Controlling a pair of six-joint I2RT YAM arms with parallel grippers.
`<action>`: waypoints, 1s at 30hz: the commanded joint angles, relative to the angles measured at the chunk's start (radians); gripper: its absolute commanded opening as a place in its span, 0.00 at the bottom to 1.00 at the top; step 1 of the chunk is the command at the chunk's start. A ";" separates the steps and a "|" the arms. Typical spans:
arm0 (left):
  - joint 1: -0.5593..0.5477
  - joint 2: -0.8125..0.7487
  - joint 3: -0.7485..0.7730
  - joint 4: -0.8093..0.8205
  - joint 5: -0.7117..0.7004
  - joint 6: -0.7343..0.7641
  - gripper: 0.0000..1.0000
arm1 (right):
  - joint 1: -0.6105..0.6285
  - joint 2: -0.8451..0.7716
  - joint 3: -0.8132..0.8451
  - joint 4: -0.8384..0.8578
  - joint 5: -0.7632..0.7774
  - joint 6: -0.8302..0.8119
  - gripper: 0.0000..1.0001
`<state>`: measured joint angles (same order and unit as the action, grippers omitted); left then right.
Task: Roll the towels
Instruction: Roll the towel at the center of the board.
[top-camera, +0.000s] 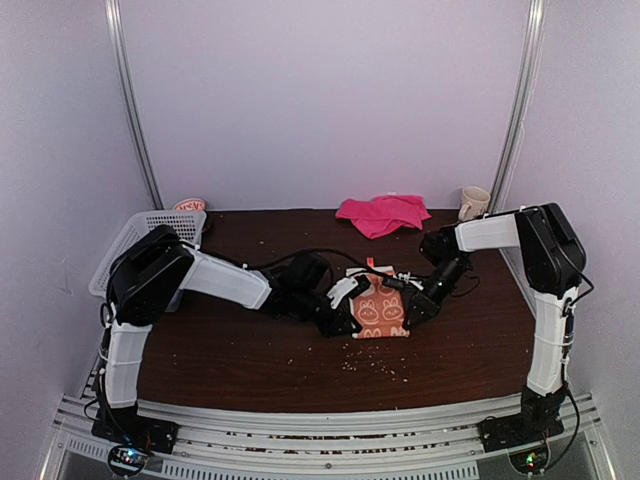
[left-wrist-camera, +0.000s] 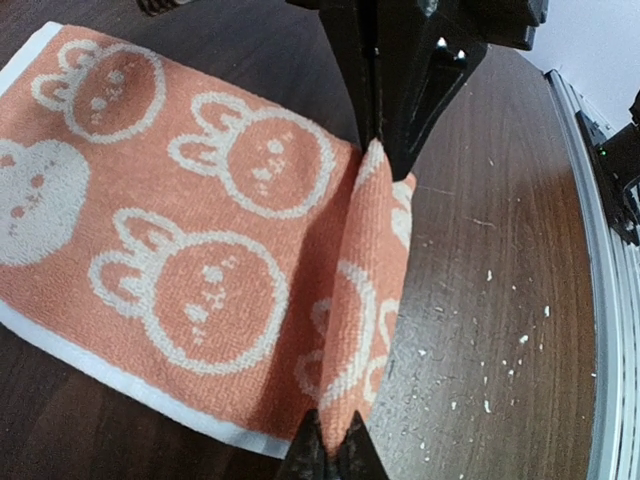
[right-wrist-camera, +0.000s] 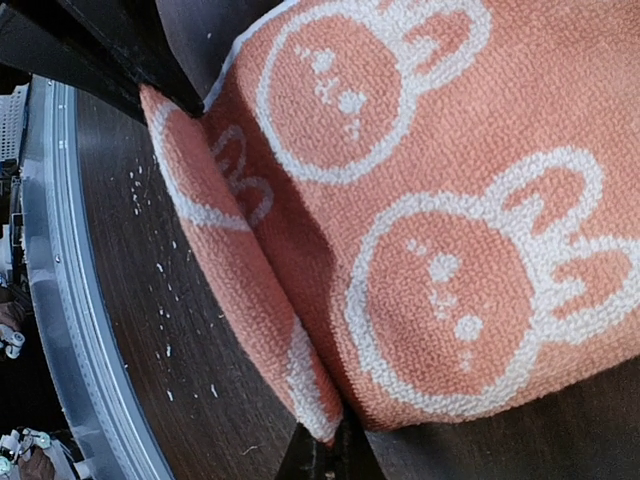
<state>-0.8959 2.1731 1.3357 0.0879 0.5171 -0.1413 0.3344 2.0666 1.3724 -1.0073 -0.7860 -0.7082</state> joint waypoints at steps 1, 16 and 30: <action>0.020 0.025 0.015 -0.018 -0.038 -0.023 0.03 | -0.016 0.023 0.020 0.038 0.065 0.056 0.00; 0.023 0.061 0.022 -0.036 -0.077 -0.059 0.00 | -0.020 -0.018 0.022 0.076 0.087 0.088 0.24; 0.023 0.060 0.015 -0.028 -0.089 -0.080 0.00 | -0.031 -0.177 0.025 0.015 0.006 -0.039 0.26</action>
<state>-0.8852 2.1983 1.3506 0.0868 0.4721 -0.2096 0.3157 1.9491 1.3834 -0.9585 -0.7345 -0.6949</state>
